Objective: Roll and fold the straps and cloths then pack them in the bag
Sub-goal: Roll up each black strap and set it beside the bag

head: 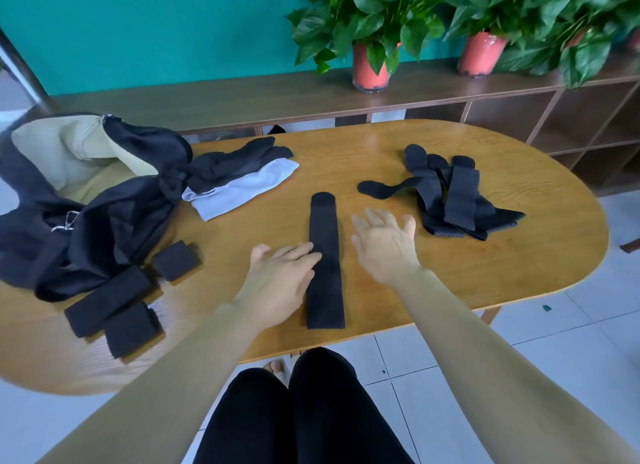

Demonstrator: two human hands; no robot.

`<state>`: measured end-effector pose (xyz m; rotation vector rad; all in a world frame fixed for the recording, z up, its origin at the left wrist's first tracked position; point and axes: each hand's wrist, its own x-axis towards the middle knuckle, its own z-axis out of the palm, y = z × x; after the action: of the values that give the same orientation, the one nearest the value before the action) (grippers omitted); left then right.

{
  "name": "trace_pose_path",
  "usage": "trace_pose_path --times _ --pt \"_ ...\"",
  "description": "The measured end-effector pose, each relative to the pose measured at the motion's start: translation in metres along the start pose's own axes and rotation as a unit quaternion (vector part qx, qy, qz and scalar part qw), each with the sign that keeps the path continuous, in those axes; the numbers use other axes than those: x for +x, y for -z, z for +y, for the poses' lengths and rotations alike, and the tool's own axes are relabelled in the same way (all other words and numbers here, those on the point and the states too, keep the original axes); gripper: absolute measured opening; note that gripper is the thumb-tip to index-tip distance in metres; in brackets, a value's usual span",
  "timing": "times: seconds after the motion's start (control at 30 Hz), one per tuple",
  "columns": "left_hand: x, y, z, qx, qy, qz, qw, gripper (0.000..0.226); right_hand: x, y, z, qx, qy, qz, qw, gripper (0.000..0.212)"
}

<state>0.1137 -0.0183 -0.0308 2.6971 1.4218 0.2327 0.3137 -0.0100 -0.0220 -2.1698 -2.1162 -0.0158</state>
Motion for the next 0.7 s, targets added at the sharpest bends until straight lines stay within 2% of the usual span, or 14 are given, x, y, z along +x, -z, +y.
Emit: trace_pose_path --times 0.13,0.27,0.33,0.43,0.57,0.7 --pt "-0.021 -0.012 0.004 -0.050 -0.036 0.073 0.995 0.022 -0.032 -0.009 -0.005 0.115 0.061 0.104 0.986 0.035" --pt "-0.026 -0.015 0.008 -0.047 -0.051 0.077 0.995 0.021 -0.054 -0.022 -0.013 0.180 0.112 0.154 0.965 0.027" --pt "-0.027 -0.013 0.009 -0.041 -0.047 0.054 0.997 0.023 -0.059 -0.025 -0.016 0.179 0.130 0.136 0.966 0.025" --pt "-0.029 -0.016 0.007 -0.032 -0.045 0.021 0.998 0.028 -0.061 -0.031 -0.017 0.157 0.148 0.063 0.974 0.031" --pt "-0.025 -0.016 0.005 -0.032 -0.037 0.016 0.999 0.029 -0.046 -0.028 -0.021 0.083 0.156 0.004 0.984 0.038" --pt "-0.021 -0.013 0.003 -0.028 -0.033 -0.001 0.999 0.029 -0.021 -0.028 -0.027 0.033 0.122 -0.038 0.991 0.044"
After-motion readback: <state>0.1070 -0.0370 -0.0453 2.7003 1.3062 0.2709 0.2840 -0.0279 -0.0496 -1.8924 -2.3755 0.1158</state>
